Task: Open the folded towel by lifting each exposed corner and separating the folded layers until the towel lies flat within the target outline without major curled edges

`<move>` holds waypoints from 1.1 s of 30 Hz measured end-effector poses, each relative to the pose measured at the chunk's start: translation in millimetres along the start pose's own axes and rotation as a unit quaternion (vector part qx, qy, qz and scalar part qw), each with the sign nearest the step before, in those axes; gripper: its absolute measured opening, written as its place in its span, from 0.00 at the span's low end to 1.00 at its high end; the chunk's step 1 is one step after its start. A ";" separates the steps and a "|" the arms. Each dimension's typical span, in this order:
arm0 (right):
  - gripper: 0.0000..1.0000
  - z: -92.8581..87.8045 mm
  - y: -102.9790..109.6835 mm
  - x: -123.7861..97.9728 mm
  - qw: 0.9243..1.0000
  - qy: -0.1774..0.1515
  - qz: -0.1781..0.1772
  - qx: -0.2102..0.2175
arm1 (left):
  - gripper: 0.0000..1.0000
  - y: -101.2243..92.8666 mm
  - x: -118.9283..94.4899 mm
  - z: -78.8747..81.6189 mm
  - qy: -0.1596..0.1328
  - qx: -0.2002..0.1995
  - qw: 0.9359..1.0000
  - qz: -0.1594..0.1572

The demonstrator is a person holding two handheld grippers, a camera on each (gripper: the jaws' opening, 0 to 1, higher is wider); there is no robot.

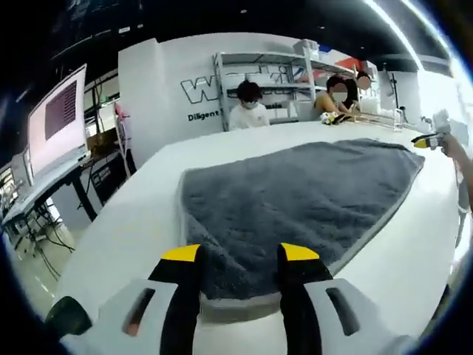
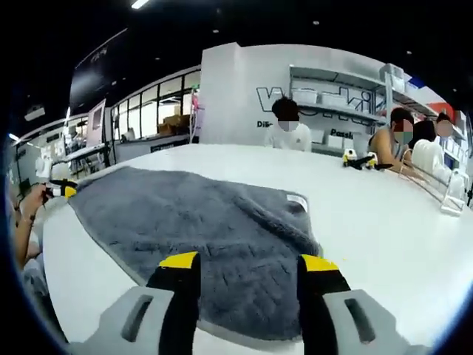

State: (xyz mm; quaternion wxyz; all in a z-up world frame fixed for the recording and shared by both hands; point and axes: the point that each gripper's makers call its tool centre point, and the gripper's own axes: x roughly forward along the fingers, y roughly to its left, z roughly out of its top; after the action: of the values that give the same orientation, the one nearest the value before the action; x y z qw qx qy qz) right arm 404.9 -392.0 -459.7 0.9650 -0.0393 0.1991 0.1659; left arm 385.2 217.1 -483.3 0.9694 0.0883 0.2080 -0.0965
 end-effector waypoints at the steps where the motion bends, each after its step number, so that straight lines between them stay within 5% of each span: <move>1: 0.41 -4.6 0.8 -0.8 1.000 0.006 0.000 0.004 | 0.38 2.0 1.3 -5.2 0.007 -0.003 1.000 0.000; 7: 0.28 -45.9 4.1 0.3 0.996 0.085 0.013 0.016 | 0.30 3.2 1.8 -12.2 -0.004 -0.031 0.999 -0.016; 14: 0.07 -46.0 5.0 -6.6 0.997 0.081 0.017 -0.005 | 0.17 3.5 -0.6 -13.0 -0.006 -0.023 0.999 -0.021; 33: 0.05 -62.7 14.2 -42.3 0.993 0.098 0.058 0.005 | 0.05 19.5 -17.5 -23.3 0.002 -0.034 0.999 -0.024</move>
State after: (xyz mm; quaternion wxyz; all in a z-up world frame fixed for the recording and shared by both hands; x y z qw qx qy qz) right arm 340.2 -400.4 -500.6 0.9297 -0.0387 0.2959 0.2157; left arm 364.9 243.5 -494.3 0.9688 0.0503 0.2152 -0.1119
